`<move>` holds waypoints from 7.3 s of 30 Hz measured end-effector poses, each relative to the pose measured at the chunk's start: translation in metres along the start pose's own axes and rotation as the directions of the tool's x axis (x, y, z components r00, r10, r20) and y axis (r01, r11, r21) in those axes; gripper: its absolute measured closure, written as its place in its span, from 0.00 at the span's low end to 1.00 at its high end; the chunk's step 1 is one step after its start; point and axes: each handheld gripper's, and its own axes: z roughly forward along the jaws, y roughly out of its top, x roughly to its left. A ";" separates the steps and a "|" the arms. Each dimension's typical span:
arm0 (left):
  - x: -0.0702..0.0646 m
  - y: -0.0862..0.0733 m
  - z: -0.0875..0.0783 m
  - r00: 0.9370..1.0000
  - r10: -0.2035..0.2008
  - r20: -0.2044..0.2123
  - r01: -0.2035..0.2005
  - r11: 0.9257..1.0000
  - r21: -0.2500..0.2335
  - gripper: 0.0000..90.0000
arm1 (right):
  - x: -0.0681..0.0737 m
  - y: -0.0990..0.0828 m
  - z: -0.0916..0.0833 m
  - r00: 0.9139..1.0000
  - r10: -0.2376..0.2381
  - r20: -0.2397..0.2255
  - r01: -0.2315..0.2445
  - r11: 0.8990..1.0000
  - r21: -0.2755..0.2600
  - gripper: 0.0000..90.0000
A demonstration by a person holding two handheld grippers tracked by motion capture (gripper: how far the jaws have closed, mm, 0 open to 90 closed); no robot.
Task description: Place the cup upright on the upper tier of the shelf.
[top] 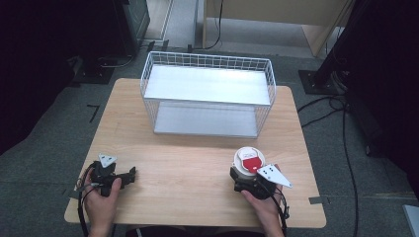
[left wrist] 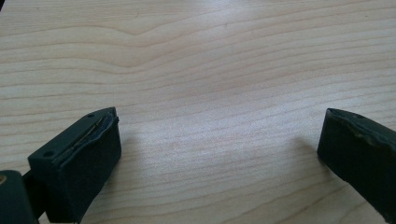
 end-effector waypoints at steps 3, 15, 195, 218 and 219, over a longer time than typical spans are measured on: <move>0.000 0.000 0.000 1.000 0.000 0.000 0.000 1.000 0.000 0.00 | 0.004 0.000 0.002 0.999 -0.017 0.027 0.018 1.000 -0.015 0.05; 0.000 0.000 0.000 1.000 -0.001 0.001 0.001 1.000 0.000 0.00 | 0.015 -0.001 0.002 0.997 -0.071 0.040 0.073 0.996 -0.050 0.09; 0.000 0.000 0.000 1.000 0.000 0.001 0.000 1.000 0.000 0.00 | 0.000 0.234 0.121 0.999 -0.023 0.049 0.034 0.973 -0.229 0.00; 0.000 0.000 0.000 1.000 0.000 0.000 0.000 1.000 0.000 0.00 | 0.001 0.196 0.062 0.997 -0.061 0.036 0.069 0.962 -0.263 0.00; 0.000 0.000 0.000 1.000 0.000 0.000 0.000 1.000 0.000 0.00 | 0.001 0.196 0.062 0.997 -0.061 0.036 0.069 0.962 -0.263 0.00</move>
